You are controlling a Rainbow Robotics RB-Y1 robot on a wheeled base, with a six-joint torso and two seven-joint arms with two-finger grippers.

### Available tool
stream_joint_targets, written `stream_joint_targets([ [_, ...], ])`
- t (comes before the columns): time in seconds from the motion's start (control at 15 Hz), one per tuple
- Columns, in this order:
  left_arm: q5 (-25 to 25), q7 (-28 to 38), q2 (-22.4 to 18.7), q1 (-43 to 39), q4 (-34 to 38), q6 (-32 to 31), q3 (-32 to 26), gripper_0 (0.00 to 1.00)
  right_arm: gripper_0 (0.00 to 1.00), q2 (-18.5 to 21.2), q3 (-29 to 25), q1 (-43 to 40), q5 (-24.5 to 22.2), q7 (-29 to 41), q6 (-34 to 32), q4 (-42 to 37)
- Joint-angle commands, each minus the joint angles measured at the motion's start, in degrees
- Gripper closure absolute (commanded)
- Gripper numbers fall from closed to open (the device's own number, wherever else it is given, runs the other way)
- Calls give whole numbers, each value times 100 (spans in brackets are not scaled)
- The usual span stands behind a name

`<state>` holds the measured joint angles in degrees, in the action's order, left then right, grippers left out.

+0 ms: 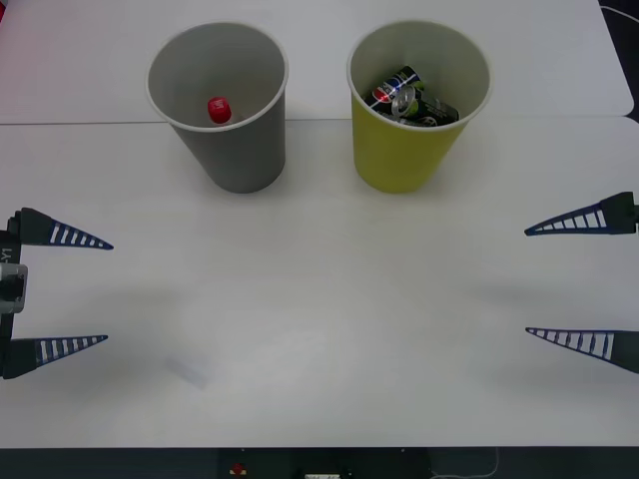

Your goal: Put the can into the green bin and the plastic bottle into the gray bin

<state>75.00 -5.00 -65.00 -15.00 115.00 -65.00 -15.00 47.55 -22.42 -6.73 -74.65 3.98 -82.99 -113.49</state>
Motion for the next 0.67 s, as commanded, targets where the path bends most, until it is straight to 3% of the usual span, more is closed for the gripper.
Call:
stream_joint_targets([
  [0.07,0,0,0,0,0,0,0,0,0,18,9,-22,109,-178,-112,293],
  [0.4,0,0,0,0,0,0,0,0,0,220,9,13,249,-81,-209,477],
  [0.67,0,0,0,0,0,0,0,0,0,484,141,163,267,437,-226,477],
])
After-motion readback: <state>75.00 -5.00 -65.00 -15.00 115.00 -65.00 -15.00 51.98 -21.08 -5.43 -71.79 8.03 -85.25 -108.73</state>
